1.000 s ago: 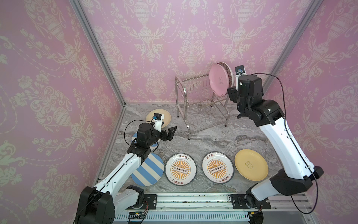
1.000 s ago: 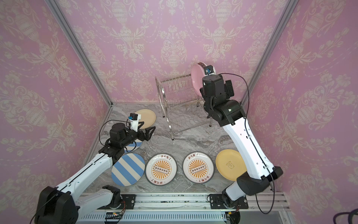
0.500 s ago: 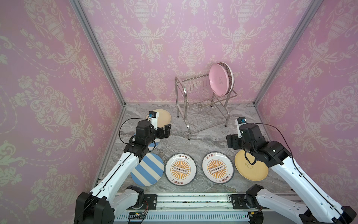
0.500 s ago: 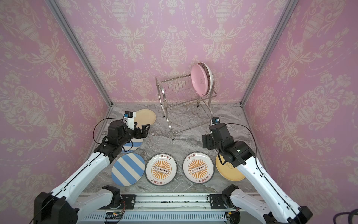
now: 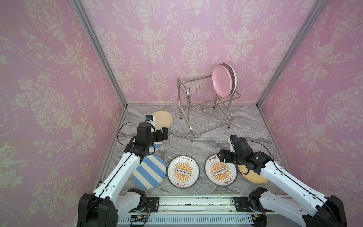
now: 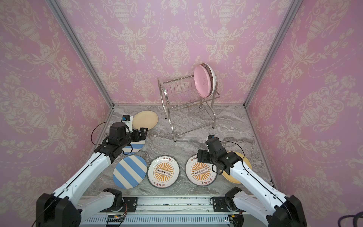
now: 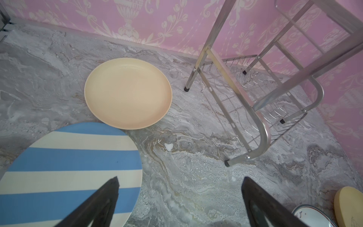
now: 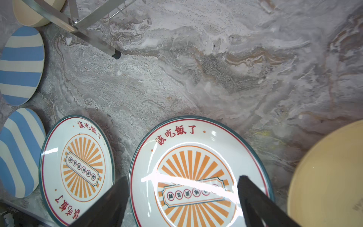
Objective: Load the plates into the dish rack
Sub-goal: 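Move right gripper to sunburst plate while left approaches striped plate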
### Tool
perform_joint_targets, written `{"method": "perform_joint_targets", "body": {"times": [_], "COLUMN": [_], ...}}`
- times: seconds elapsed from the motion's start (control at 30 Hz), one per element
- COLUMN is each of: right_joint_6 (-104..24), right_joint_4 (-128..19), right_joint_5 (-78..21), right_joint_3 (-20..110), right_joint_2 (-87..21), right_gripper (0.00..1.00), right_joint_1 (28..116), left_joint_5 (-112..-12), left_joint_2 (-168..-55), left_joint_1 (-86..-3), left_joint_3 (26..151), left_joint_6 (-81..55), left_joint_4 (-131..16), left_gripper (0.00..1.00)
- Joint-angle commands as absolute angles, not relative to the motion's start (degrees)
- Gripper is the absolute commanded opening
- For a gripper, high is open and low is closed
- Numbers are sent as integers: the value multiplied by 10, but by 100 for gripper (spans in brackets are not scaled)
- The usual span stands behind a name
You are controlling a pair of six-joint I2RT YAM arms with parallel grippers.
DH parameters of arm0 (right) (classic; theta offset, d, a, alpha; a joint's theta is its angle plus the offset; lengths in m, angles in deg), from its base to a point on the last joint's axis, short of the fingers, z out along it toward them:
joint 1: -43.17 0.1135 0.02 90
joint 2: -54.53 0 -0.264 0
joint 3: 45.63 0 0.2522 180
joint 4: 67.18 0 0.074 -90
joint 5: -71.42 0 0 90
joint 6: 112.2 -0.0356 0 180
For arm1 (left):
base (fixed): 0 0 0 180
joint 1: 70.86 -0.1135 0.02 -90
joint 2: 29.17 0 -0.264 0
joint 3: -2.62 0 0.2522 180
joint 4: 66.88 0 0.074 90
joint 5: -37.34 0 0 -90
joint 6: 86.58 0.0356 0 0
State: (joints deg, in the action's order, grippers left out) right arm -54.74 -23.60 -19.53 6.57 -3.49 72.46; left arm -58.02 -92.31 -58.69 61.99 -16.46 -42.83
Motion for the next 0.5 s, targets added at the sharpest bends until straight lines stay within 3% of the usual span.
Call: {"method": "perform_joint_targets", "body": {"times": [0.0, 0.33, 0.47], "right_joint_6": [-572, -543, -500], "right_joint_4": [-345, -431, -407], "right_joint_5": [-277, -322, -360], "right_joint_3": [53, 138, 168], "right_joint_2": [-78, -250, -306], "right_gripper": [84, 83, 76], "right_joint_1": [729, 810, 831], "left_joint_5": [-549, -597, -617], "left_joint_2": [-932, -973, -960], "left_joint_1": [-608, -660, -651], "left_joint_3": [610, 588, 515], "left_joint_6": [-189, -232, -286], "left_joint_4": [-398, -431, -466], "left_gripper": [99, 99, 99]}}
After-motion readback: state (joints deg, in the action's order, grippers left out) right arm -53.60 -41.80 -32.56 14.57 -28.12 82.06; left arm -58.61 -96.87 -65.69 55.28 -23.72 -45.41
